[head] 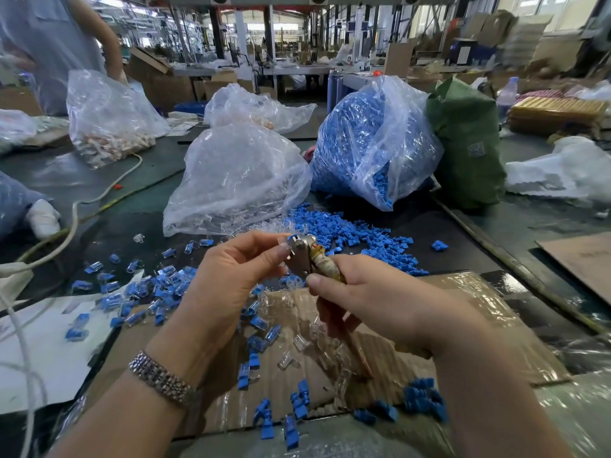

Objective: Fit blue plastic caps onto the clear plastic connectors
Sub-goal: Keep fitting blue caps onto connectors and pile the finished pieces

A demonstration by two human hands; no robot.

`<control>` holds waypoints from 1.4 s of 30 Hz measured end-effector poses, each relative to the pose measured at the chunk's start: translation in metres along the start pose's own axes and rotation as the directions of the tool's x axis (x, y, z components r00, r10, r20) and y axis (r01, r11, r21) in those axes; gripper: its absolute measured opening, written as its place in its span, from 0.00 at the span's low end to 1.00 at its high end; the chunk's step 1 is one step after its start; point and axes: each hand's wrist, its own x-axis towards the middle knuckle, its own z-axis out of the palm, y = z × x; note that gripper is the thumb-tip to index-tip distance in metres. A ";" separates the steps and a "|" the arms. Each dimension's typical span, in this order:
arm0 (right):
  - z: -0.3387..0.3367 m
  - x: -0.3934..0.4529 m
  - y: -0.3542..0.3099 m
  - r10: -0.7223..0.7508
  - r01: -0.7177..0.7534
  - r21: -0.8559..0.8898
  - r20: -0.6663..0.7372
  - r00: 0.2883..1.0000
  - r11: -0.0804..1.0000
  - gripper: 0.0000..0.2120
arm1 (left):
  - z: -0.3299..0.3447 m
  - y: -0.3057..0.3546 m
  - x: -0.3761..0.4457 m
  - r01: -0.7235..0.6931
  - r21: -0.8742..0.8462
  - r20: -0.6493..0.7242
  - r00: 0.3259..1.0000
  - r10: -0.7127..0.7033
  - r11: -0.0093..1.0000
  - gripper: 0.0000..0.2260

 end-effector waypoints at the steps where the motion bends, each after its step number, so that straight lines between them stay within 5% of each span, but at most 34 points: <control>1: 0.001 0.001 0.000 -0.004 0.004 0.010 -0.010 1.000 1.000 0.16 | 0.001 0.000 0.000 -0.009 -0.009 -0.013 1.000 0.009 1.000 0.09; 11: 0.005 0.006 0.001 -0.011 0.011 -0.001 -0.025 1.000 1.000 0.24 | -0.004 0.004 -0.001 -0.004 0.145 -0.024 1.000 0.008 0.989 0.08; 15: -0.006 0.002 0.011 0.038 -0.040 -0.010 -0.124 0.992 0.999 0.25 | -0.009 0.007 0.001 0.018 -0.013 -0.024 1.000 -0.019 1.000 0.08; 18: -0.012 0.004 0.017 0.117 -0.177 -0.187 -0.297 0.948 0.966 0.20 | -0.014 0.009 0.002 0.072 -0.064 0.022 0.997 -0.070 0.995 0.10; 21: -0.010 0.006 0.021 0.178 -0.334 -0.390 -0.385 0.906 0.858 0.16 | -0.021 0.008 0.003 0.088 0.172 -0.021 0.996 -0.086 0.981 0.09; 24: -0.005 0.010 0.026 0.235 -0.425 -0.515 -0.393 0.889 0.744 0.17 | -0.030 0.007 0.001 0.096 0.556 -0.211 0.977 0.029 0.826 0.09; 27: -0.002 0.015 0.027 0.282 -0.469 -0.564 -0.390 0.877 0.680 0.21 | -0.038 0.010 -0.003 0.212 0.875 -0.313 0.934 0.175 0.435 0.08; 30: 0.001 0.019 0.031 0.312 -0.480 -0.560 -0.373 0.874 0.676 0.25 | -0.041 0.011 -0.003 0.340 0.939 -0.345 0.926 0.151 0.059 0.08; 33: 0.002 0.026 0.030 0.257 -0.459 -0.564 -0.402 0.879 0.687 0.29 | -0.031 0.006 -0.001 0.144 0.983 -0.162 0.973 0.166 0.117 0.07; 36: 0.008 0.041 0.018 0.031 -0.266 -0.592 -0.376 0.926 0.761 0.15 | -0.010 -0.006 0.001 -0.099 0.967 0.066 0.987 0.144 0.234 0.13; 38: 0.016 0.051 0.012 -0.085 -0.150 -0.642 -0.320 0.944 0.752 0.10 | -0.001 -0.014 0.005 -0.155 0.968 0.141 0.986 0.084 0.197 0.16; 42: 0.025 0.064 0.011 -0.090 -0.115 -0.680 -0.259 0.962 0.724 0.14 | 0.003 -0.026 0.011 -0.189 0.967 0.192 0.981 0.000 0.169 0.16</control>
